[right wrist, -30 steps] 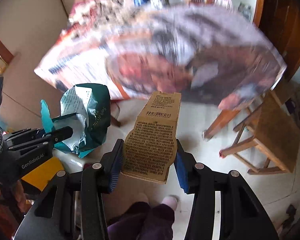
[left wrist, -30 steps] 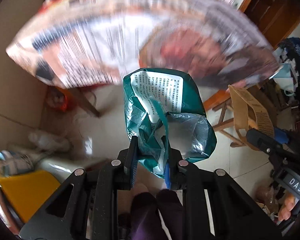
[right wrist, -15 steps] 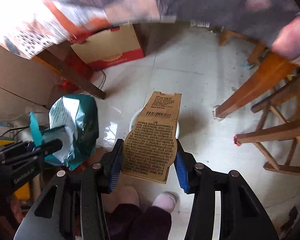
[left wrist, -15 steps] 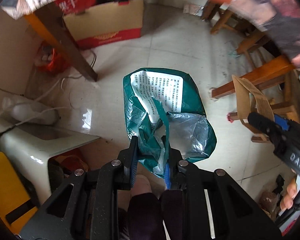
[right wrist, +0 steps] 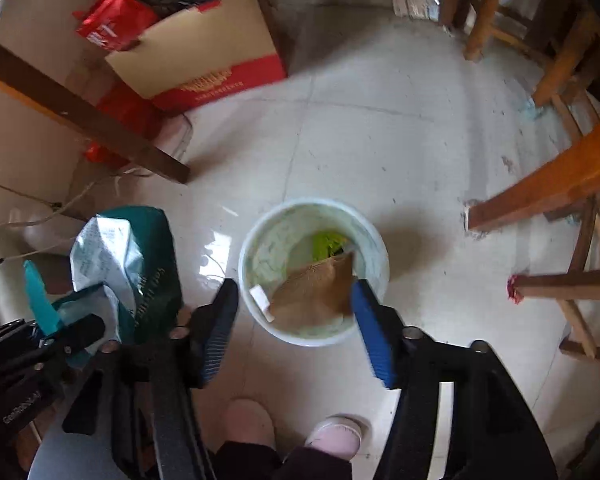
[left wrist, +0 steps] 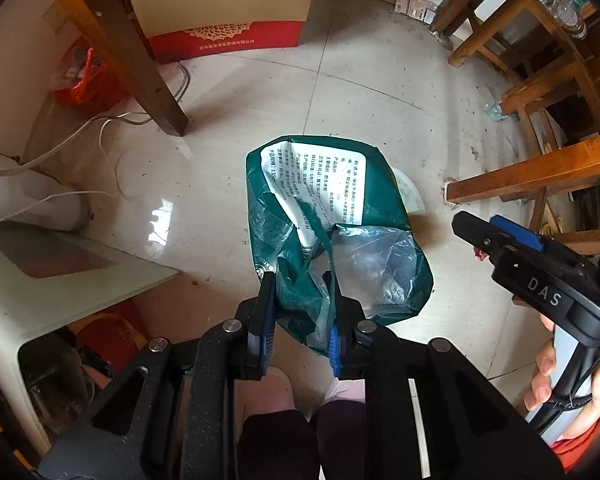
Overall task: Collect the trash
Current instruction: 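Open the right tool to drop the packet while the left tool drops the green bag into the bucket, then raise both open tools back toward the table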
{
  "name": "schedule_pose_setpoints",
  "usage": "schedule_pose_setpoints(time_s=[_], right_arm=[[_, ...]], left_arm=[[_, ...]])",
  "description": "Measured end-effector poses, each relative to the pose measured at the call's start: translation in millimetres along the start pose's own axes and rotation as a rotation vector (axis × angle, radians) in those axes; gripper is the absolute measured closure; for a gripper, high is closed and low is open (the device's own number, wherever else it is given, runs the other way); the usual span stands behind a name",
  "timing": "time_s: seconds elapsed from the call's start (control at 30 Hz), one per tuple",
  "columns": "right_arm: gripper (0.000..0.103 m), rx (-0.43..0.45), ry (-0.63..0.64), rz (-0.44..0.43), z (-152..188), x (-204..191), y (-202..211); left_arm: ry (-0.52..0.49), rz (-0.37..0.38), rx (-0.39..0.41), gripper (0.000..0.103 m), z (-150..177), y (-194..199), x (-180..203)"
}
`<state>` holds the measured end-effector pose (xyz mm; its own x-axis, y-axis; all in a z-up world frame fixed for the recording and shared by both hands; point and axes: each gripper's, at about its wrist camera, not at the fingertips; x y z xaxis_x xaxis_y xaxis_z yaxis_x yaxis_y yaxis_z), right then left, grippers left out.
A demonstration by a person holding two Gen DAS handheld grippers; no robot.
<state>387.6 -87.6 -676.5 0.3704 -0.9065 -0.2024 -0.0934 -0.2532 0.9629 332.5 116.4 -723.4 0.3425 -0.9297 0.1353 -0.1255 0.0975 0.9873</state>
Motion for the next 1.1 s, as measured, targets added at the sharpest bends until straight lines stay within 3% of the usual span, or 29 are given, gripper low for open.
schedule_pose_setpoints(time_s=[0.33,0.37,0.4,0.47,0.57,0.87,1.1], right_arm=[[0.046,-0.007,-0.077,0.023,7,25,22],[0.046,0.002,-0.075,0.033,7,26,27],[0.046,0.01,-0.074,0.043,5,27,29],[0.046,0.026,-0.07,0.059,4,30,36],[0.046,0.046,-0.074,0.054,-1,32,48],[0.046,0.074,-0.073,0.026,-8,20,99],[0.046,0.116,-0.048,0.024,-19,-5,179]], left_arm=[[-0.048,0.102,-0.037,0.082,-26,-27,43],[-0.052,0.105,-0.035,0.079,-29,-29,49],[-0.055,0.097,-0.044,0.066,-33,-33,54],[-0.036,0.086,-0.088,0.051,-39,-44,59],[-0.005,0.089,-0.115,0.051,-44,-46,61],[-0.059,0.043,-0.046,0.051,-39,36,68],[-0.09,0.055,0.026,0.051,-37,142,72]])
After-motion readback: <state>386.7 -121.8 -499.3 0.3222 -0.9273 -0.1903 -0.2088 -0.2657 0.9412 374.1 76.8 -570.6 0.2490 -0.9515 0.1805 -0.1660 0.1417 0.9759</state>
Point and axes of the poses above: each gripper's, at about its wrist camera, not at the fingertips, and y roughly against the way its jaws point, x to its right, z to its underside, and after that the axes turned 1 degree about y, right-handed
